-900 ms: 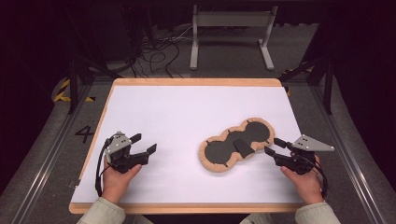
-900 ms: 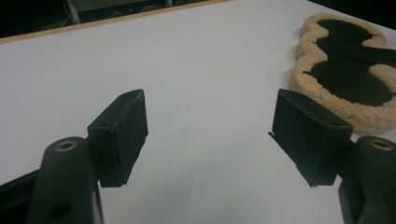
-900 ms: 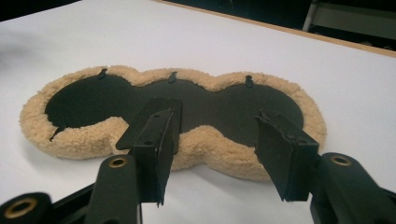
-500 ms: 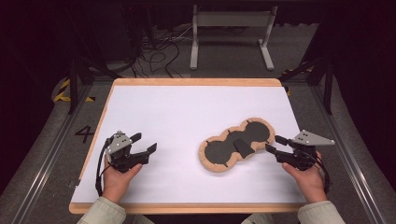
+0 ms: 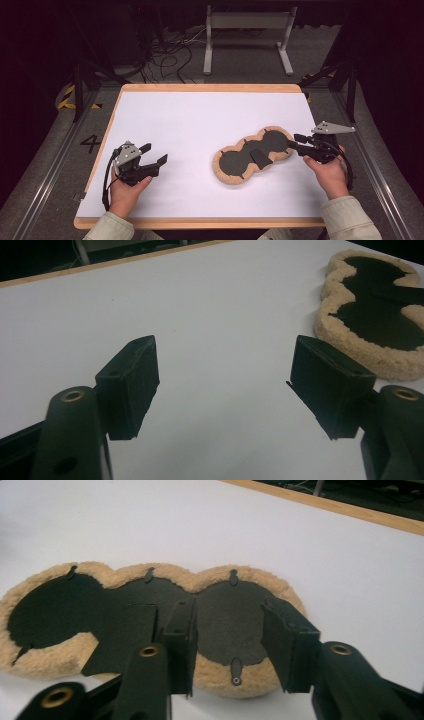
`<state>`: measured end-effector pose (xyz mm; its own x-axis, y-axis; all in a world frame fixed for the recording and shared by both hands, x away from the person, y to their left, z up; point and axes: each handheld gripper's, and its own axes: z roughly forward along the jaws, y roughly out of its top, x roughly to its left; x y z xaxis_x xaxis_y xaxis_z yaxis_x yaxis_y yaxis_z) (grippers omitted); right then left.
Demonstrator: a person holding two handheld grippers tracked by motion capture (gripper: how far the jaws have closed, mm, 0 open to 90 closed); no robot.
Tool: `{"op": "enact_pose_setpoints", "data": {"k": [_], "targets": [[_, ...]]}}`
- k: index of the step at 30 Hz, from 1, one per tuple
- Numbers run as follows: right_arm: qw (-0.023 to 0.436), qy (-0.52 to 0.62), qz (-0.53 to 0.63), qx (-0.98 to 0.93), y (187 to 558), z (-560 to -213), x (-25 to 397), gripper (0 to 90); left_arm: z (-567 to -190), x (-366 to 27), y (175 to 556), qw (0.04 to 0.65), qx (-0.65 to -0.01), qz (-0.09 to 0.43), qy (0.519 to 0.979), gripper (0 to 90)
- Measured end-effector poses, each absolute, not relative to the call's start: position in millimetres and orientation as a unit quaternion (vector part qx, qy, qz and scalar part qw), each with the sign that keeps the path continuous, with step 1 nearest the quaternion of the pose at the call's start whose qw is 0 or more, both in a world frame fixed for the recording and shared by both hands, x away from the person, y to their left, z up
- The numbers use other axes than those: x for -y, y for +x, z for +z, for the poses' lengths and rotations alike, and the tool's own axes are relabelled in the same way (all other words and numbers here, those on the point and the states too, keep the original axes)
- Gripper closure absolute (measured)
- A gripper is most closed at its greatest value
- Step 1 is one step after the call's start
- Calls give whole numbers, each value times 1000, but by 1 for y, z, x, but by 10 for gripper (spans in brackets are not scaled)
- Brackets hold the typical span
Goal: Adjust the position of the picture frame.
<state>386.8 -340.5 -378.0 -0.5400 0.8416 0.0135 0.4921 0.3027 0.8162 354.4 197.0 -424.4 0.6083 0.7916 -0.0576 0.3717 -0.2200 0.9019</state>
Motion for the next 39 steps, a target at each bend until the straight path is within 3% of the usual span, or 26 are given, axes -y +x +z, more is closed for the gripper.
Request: {"op": "enact_pose_setpoints", "data": {"k": [7, 11, 39], "targets": [[210, 452, 368, -785, 412, -381, 340, 831, -425, -197, 354, 488, -388, 215, 751, 283], [208, 459, 357, -786, 421, -381, 342, 897, -425, -197, 355, 487, -387, 214, 753, 283], [187, 511, 321, -775, 466, -422, 367, 900, -428, -195, 355, 481, -387, 214, 757, 290]]}}
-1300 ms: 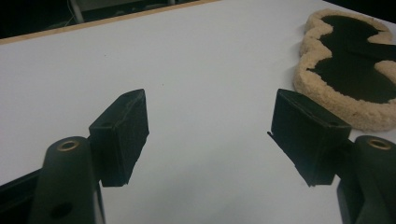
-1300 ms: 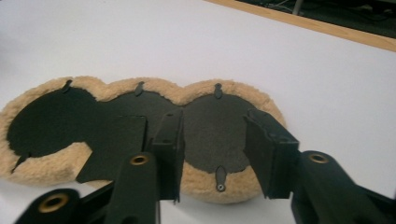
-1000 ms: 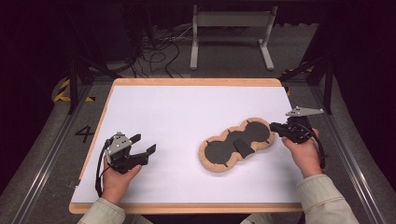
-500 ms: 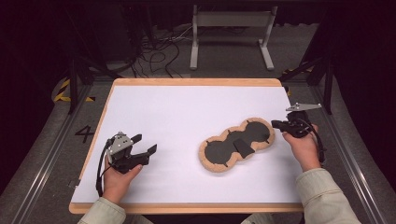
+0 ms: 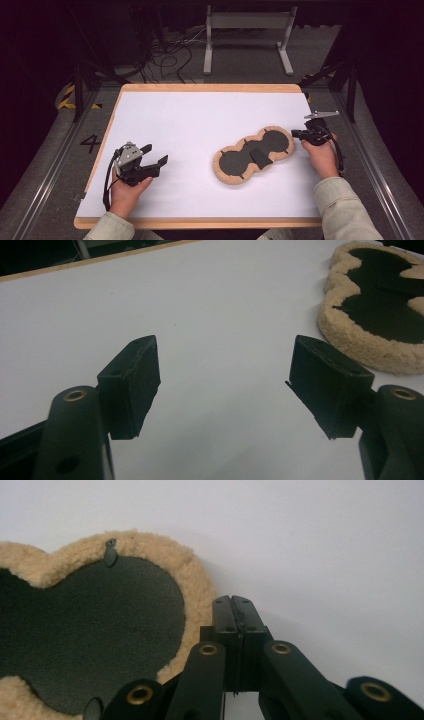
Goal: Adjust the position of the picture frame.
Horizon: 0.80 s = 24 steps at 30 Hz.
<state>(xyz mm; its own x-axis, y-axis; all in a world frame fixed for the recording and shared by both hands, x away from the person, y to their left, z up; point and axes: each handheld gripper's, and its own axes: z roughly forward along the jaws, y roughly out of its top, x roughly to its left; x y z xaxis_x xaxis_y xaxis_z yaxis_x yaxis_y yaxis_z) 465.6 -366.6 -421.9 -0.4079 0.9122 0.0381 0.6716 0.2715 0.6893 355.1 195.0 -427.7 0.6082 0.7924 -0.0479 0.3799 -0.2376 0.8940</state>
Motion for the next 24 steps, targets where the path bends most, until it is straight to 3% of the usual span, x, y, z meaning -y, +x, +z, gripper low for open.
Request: {"op": "enact_pose_setpoints", "data": {"k": [12, 24], "targets": [[156, 525, 301, -781, 471, -433, 366, 900, -428, -195, 355, 479, -388, 215, 757, 290], [135, 492, 303, -805, 462, -433, 339, 900, -428, -191, 356, 480, -383, 212, 760, 290]]}}
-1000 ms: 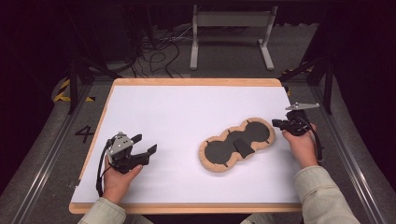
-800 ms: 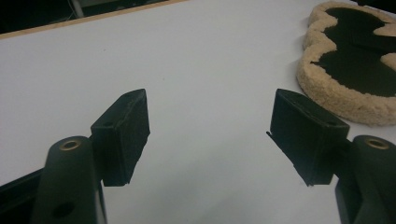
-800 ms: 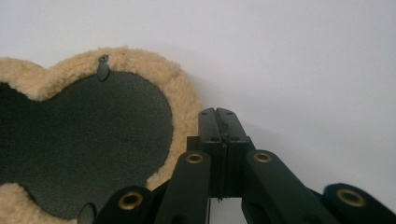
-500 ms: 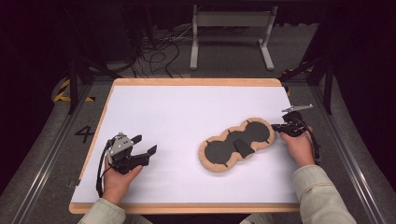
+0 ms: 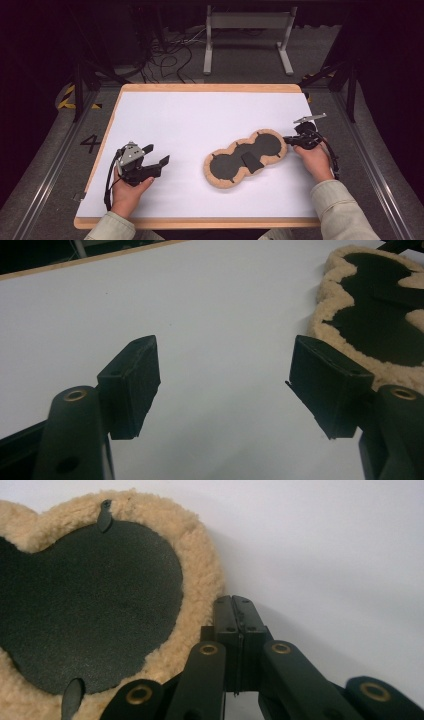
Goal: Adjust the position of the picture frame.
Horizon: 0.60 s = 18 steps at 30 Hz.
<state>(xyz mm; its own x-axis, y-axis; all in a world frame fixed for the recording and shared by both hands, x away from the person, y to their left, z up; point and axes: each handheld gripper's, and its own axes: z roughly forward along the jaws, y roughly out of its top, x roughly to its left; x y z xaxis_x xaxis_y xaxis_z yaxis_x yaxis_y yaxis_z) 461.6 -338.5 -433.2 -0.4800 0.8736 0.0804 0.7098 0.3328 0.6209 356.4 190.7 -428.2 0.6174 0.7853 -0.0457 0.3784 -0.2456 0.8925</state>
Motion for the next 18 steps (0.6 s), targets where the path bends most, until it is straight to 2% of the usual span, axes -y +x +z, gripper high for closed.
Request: {"op": "enact_pose_setpoints", "data": {"k": [14, 18], "targets": [[98, 440, 316, -835, 445, -435, 284, 900, -426, -184, 355, 486, -368, 204, 766, 307], [104, 431, 320, -837, 438, -437, 272, 900, -424, -178, 351, 489, -355, 197, 772, 323]]}}
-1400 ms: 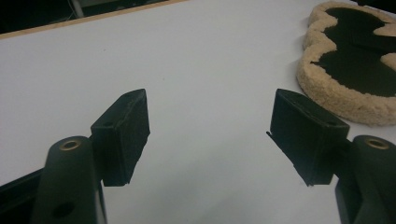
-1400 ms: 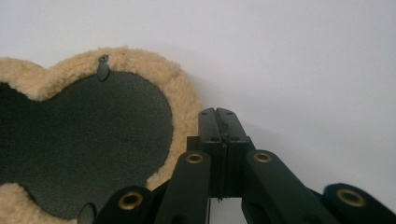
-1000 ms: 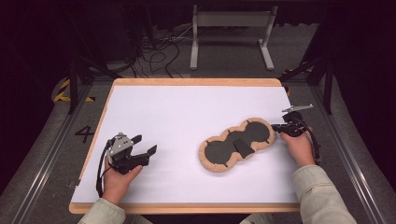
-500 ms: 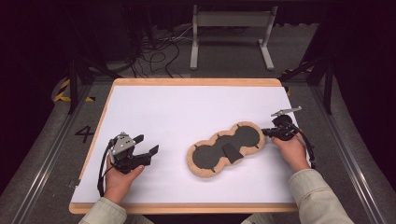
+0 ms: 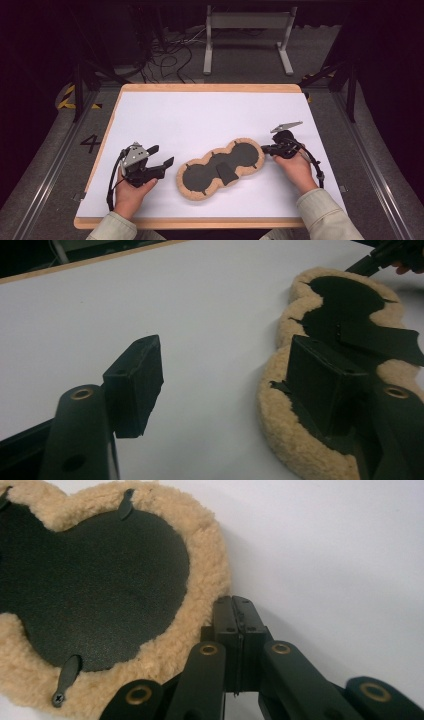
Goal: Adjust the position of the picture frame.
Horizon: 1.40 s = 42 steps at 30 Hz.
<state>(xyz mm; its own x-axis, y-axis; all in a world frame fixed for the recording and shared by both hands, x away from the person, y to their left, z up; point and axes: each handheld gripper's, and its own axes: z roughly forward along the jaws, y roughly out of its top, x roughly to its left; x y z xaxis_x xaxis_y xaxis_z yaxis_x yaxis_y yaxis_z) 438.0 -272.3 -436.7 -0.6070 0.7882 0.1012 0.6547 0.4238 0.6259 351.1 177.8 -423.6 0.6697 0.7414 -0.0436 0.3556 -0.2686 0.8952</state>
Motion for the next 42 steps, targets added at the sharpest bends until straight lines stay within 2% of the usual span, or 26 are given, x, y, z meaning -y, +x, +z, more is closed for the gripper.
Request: {"op": "enact_pose_setpoints", "data": {"k": [5, 8, 9, 11, 12, 15, 24, 33, 42], "targets": [[127, 432, 346, -823, 433, -428, 277, 900, -419, -166, 345, 486, -323, 166, 795, 452], [139, 431, 353, -819, 429, -422, 277, 900, -417, -159, 340, 478, -306, 155, 808, 584], [145, 429, 356, -818, 427, -420, 276, 900, -415, -156, 338, 475, -299, 153, 814, 584], [147, 426, 370, -812, 422, -415, 276, 900, -413, -151, 334, 469, -280, 137, 826, 690], [139, 423, 387, -808, 419, -412, 277, 900, -412, -149, 332, 468, -276, 130, 830, 774], [138, 423, 396, -804, 418, -404, 281, 900, -409, -144, 328, 463, -260, 109, 840, 889], [142, 419, 392, -807, 410, -399, 283, 900, -401, -126, 318, 443, -188, 43, 876, 900], [118, 420, 404, -804, 407, -401, 288, 900, -411, -103, 316, 380, -138, -2, 915, 900], [118, 423, 402, -804, 403, -402, 293, 898, -427, -86, 316, 314, -113, -45, 942, 900]]}}
